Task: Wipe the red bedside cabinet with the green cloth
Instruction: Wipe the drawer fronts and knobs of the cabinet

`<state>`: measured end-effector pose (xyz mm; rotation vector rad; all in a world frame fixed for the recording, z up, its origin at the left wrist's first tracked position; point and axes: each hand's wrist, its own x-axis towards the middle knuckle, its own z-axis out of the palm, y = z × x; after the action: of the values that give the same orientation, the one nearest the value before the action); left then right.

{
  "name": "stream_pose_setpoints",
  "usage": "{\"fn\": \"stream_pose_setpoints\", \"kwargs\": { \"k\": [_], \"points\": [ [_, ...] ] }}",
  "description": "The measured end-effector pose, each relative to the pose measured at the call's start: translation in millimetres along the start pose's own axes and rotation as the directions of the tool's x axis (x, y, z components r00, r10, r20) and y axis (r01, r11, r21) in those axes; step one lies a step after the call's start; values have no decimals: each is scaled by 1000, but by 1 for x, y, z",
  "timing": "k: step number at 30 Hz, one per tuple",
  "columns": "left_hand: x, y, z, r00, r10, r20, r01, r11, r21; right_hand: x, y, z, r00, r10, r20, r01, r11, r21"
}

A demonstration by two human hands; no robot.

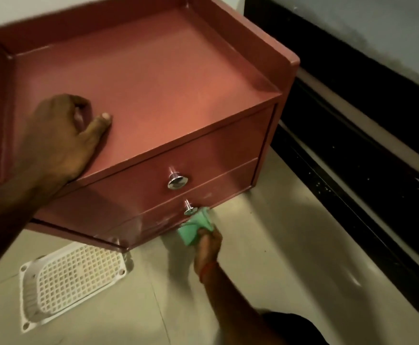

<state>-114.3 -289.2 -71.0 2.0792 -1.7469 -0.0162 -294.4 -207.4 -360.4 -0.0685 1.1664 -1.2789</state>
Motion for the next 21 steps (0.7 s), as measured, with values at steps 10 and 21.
{"fn": "stream_pose_setpoints", "kwargs": {
  "k": [10, 21],
  "points": [
    [-3, 2, -4, 1000, 11, 13, -11, 999, 34, -14, -113, 72, 986, -104, -130, 94, 993, -77],
    [-4, 3, -3, 1000, 9, 22, -10, 999, 39, -26, 17, -23, 625, -237, 744, 693, -271, -668]
  ]
}}
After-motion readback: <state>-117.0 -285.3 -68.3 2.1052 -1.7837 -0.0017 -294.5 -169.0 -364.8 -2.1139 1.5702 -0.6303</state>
